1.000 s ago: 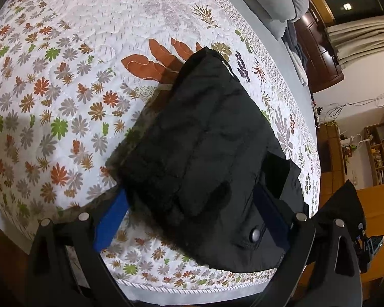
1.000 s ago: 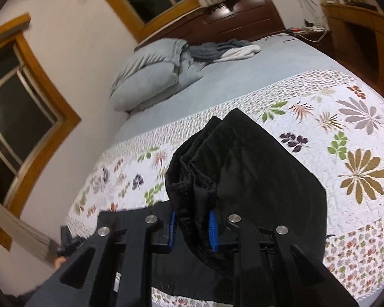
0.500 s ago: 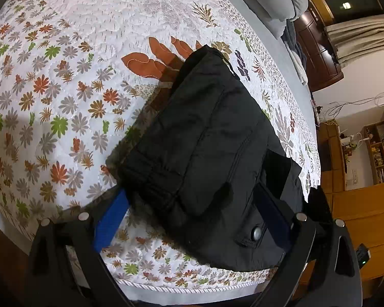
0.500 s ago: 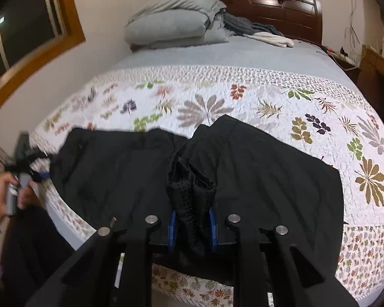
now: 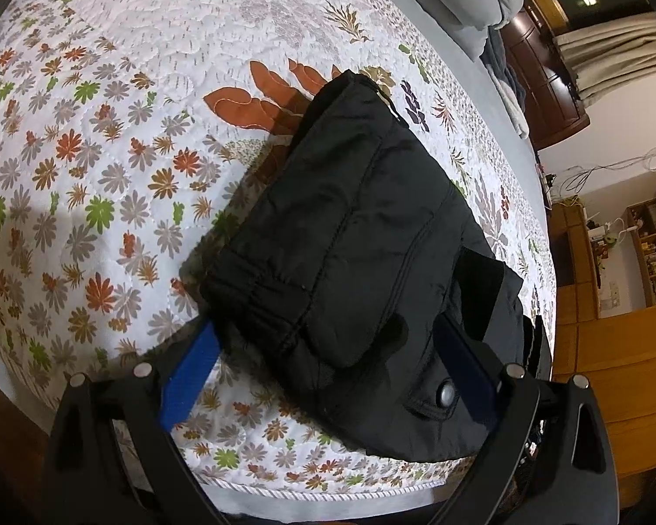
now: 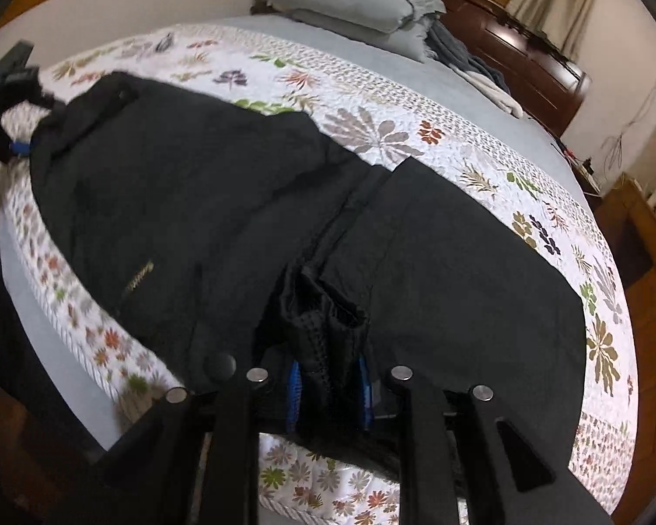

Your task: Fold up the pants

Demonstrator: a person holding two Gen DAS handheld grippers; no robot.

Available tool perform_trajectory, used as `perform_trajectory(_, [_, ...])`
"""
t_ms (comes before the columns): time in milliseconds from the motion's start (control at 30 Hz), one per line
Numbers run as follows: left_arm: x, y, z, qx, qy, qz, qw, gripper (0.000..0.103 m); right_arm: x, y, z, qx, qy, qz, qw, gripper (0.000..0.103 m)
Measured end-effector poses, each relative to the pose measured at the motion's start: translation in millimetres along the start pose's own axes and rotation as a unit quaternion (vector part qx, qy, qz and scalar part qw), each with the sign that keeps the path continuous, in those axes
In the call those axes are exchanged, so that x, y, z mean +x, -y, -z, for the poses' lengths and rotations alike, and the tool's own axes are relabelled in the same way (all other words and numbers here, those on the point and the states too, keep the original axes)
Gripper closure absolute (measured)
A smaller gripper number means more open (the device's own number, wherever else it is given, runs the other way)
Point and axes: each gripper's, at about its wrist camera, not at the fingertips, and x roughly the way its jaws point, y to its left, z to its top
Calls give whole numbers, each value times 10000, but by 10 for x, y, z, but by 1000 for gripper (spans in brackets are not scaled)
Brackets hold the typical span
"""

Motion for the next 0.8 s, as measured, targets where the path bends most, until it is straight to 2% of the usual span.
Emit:
perform_trajectory(100, [21,20,-11,6,-1,-30,10000,7,-26,-47,40,-82,57,-70,9999,60])
perform_trajectory(200, [37,29,-23,7,-1,-49,10000,7,-107,37,37,88,71,-420,9991,58])
perform_trajectory(267, [43,32,-26,8,2,-41,10000,7,-230,167,12,335,120,-941,9949,54])
perform_trajectory(300, [42,33,-25,4,3,-39,10000,7,-319,280,-3,526,209,-1311,9898,47])
perform_trajectory(400, [40,19,-26,-25,26,13,10000,6,-463,603,-60,1032,412,-1979,9739,47])
perform_trajectory(500, [27,-16,-23,-60,38,65,10000,6,-435,866,-152,1274,432,-1900,9725,47])
perform_trajectory(600, [27,-18,-27,-42,25,63,10000,5,-456,946,-201,1346,558,-1971,9695,48])
perform_trajectory(733, [32,2,-19,8,17,32,10000,4,-257,975,-176,1391,312,-976,9850,49])
perform_trajectory(800, [34,1,-21,-5,19,44,10000,4,-122,880,-125,1237,93,-890,9883,50])
